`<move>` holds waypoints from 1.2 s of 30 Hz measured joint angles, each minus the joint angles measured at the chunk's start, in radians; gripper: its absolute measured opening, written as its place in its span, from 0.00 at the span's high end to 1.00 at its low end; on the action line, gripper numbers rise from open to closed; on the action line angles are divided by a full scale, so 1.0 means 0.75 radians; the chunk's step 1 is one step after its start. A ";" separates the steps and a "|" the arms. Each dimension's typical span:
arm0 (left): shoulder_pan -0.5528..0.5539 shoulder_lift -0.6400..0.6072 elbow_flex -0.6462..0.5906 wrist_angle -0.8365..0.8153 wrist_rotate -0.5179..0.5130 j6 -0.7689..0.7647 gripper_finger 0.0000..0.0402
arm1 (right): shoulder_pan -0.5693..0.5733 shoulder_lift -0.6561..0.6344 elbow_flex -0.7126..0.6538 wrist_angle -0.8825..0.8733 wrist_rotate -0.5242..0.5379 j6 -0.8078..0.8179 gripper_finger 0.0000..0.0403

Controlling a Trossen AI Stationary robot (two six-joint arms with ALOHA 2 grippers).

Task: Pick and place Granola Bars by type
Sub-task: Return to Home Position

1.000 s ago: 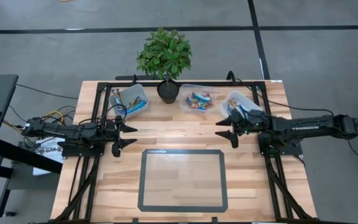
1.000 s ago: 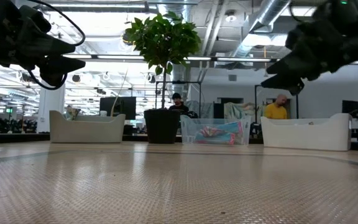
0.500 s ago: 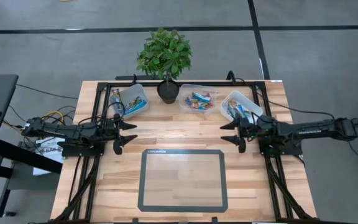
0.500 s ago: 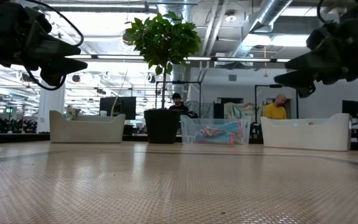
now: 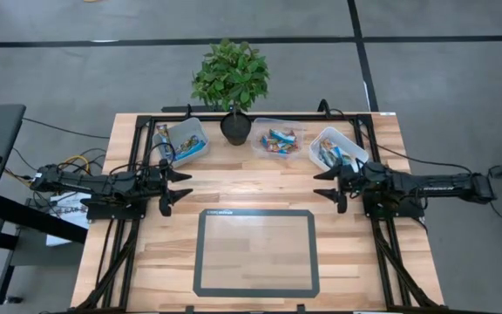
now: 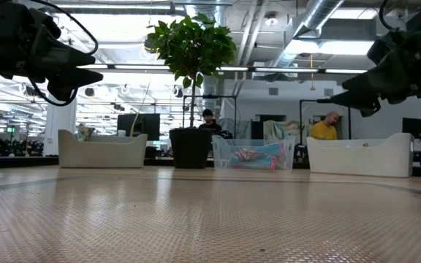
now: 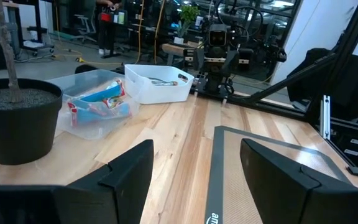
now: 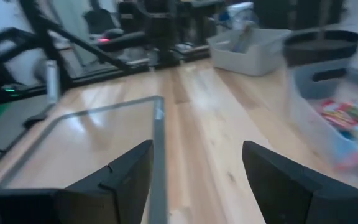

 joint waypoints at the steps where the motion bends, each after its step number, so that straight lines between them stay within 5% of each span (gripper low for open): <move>1: 0.000 0.000 0.000 0.000 -0.001 0.000 0.42 | 0.000 -0.018 0.000 -0.028 0.030 0.000 0.40; 15: 0.000 0.000 0.000 0.003 -0.034 0.038 0.42 | -0.011 -0.123 0.000 -0.133 0.171 -0.060 0.40; 22: 0.000 0.000 0.000 -0.010 0.119 0.055 0.42 | -0.058 -0.121 0.000 -0.133 0.178 0.035 0.40; 36: 0.000 0.001 0.000 -0.012 0.137 0.083 0.42 | -0.070 -0.121 -0.001 -0.135 0.179 0.152 0.40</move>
